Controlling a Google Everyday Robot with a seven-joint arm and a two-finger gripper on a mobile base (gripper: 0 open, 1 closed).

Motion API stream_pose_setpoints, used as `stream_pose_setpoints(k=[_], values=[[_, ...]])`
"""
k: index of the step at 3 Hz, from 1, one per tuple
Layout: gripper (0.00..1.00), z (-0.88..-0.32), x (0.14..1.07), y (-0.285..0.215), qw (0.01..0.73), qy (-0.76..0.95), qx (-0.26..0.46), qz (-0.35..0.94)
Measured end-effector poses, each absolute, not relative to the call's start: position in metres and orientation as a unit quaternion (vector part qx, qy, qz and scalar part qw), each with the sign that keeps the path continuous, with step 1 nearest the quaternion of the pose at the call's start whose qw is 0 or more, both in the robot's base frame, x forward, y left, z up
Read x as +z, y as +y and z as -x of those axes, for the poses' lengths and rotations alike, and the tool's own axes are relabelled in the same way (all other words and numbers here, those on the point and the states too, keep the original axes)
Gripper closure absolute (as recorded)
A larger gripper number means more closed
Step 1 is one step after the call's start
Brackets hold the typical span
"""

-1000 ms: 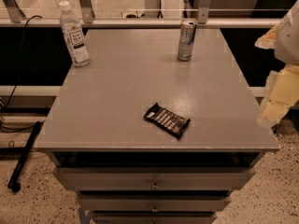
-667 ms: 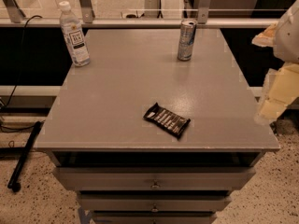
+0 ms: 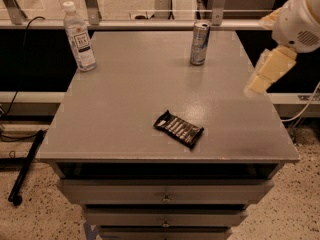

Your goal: Move redbull can near rxbar chocolate

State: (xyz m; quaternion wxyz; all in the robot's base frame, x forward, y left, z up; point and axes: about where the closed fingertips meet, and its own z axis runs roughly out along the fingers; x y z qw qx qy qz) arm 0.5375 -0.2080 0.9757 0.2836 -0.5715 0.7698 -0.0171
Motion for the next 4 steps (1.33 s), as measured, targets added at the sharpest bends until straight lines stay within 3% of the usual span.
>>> stream_pose_setpoints(k=[1, 3, 4], values=[[0.00, -0.609, 0.975, -0.202, 0.352, 0.765, -0.004, 0.539], [0.00, -0.620, 0.968, -0.199, 0.374, 0.765, 0.006, 0.525], [0.00, -0.660, 0.957, -0.191, 0.418, 0.767, 0.032, 0.486]])
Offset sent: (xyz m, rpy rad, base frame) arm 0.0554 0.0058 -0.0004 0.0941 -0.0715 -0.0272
